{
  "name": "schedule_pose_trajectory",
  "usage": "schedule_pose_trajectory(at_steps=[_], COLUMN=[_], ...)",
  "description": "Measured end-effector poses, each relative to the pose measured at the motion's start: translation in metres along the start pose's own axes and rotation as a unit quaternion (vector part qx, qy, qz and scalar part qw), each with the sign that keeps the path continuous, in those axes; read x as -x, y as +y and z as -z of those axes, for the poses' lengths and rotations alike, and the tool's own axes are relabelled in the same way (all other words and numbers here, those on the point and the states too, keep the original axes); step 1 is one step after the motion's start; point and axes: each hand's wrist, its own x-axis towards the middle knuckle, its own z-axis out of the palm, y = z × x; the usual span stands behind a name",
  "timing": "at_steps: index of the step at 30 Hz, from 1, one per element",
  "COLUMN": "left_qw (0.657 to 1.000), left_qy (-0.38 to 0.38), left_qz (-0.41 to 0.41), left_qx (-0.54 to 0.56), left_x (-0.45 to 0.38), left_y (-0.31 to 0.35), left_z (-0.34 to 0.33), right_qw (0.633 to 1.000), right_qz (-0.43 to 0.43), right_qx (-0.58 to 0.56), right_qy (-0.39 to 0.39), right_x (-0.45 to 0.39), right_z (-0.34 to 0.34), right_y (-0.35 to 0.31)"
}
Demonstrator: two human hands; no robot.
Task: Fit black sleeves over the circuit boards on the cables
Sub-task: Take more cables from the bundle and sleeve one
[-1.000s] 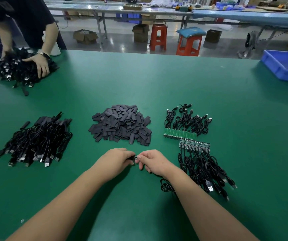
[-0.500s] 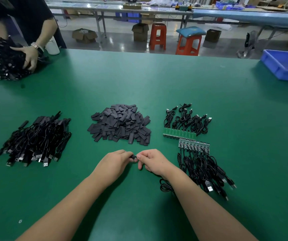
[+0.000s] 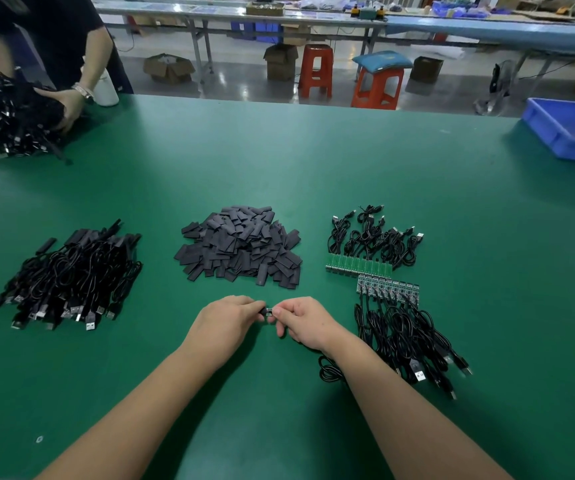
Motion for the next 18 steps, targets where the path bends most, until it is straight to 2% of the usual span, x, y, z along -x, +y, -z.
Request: schedule_pose_trajectory(at_steps=[7, 18], left_qw=[0.989, 0.991], left_qy=[-0.074, -0.067], left_qz=[-0.005, -0.040], left_qx=[-0.131, -0.110], left_x=[-0.0096, -0.0060], left_y=[0.0080, 0.0034], left_z=[-0.0024, -0.0082], right_qw=[1.000, 0.996], right_qz=[0.010, 0.025], right_qx=[0.022, 0.089], right_qy=[0.012, 0.009], right_x=[0.0024, 0.0043], right_z=[-0.0016, -0.0008], right_y=[-0.0025, -0.0046])
